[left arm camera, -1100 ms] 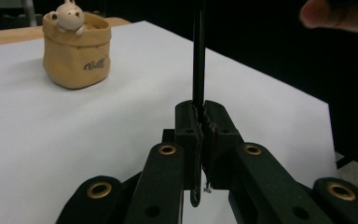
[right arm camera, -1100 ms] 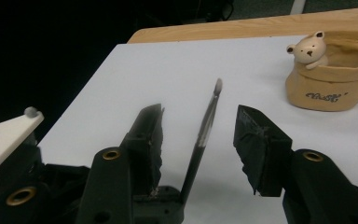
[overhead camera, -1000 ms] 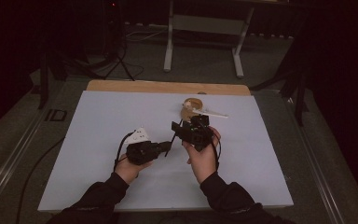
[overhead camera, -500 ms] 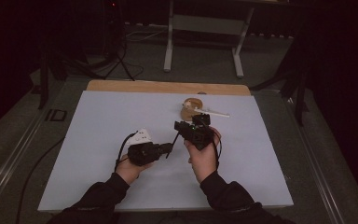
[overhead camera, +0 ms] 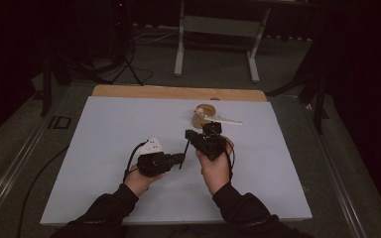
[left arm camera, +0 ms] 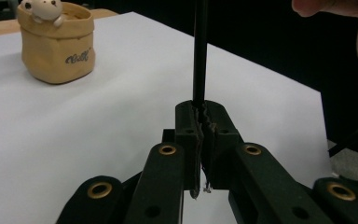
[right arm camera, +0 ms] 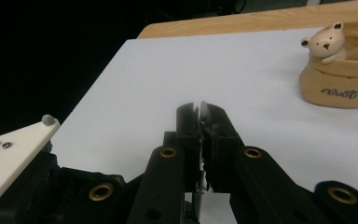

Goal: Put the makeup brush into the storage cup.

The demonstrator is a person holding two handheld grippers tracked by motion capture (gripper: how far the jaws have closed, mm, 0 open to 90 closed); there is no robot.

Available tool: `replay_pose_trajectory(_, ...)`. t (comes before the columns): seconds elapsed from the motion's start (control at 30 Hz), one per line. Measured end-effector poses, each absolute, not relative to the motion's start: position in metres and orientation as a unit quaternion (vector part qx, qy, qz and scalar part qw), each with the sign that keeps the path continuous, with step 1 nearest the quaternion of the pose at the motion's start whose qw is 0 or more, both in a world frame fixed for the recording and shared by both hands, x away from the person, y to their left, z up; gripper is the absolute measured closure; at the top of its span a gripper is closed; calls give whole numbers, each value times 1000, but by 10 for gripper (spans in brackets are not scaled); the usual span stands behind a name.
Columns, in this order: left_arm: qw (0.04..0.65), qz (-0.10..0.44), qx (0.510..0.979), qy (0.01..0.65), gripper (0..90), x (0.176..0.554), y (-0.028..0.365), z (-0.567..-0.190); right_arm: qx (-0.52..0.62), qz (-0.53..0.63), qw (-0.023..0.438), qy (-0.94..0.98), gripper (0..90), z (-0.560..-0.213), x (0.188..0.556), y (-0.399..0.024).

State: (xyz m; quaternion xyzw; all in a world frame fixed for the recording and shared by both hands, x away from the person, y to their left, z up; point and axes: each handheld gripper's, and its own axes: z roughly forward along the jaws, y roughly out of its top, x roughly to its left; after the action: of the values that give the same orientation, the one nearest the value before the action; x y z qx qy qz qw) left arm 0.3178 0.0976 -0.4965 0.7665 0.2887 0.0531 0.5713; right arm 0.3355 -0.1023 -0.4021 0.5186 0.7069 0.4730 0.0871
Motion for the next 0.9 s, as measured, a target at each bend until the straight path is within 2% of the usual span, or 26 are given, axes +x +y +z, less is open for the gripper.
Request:
replay_pose_trajectory(0.03, 573, 53, 764, 292, 844, 317, 97, -497, 516, 475, 88, 708, 855, -401, 335, -102)
replay_pose_trajectory(0.1, 579, 30, 760, 295, 724, 318, 96, -496, 512, 478, 84, 708, 856, -401, 335, -102)
replay_pose_trajectory(0.27, 565, 39, 763, 312, 499, 317, 92, -492, 487, 487, 88, 720, 856, -399, 332, -101)
replay_pose_trajectory(0.4, 571, 36, 755, 320, 432, 318, 96, -489, 468, 490, 90, 730, 857, -398, 332, -103)
replay_pose_trajectory(0.47, 572, 38, 754, 319, 428, 318, 97, -487, 461, 489, 96, 735, 857, -398, 332, -105)
replay_pose_trajectory(0.57, 581, 22, 751, 312, 338, 319, 101, -484, 442, 487, 99, 747, 857, -397, 333, -109)
replay_pose_trajectory(0.63, 582, 22, 756, 299, 235, 318, 102, -483, 432, 487, 101, 753, 857, -396, 334, -112)
replay_pose_trajectory(0.73, 585, 20, 752, 303, 205, 318, 103, -482, 424, 485, 105, 758, 856, -396, 335, -119)
replay_pose_trajectory(0.83, 575, 35, 758, 306, 142, 317, 103, -479, 414, 487, 110, 761, 857, -394, 335, -125)
replay_pose_trajectory(0.9, 568, 39, 762, 308, 69, 317, 104, -477, 410, 487, 108, 764, 857, -393, 336, -129)
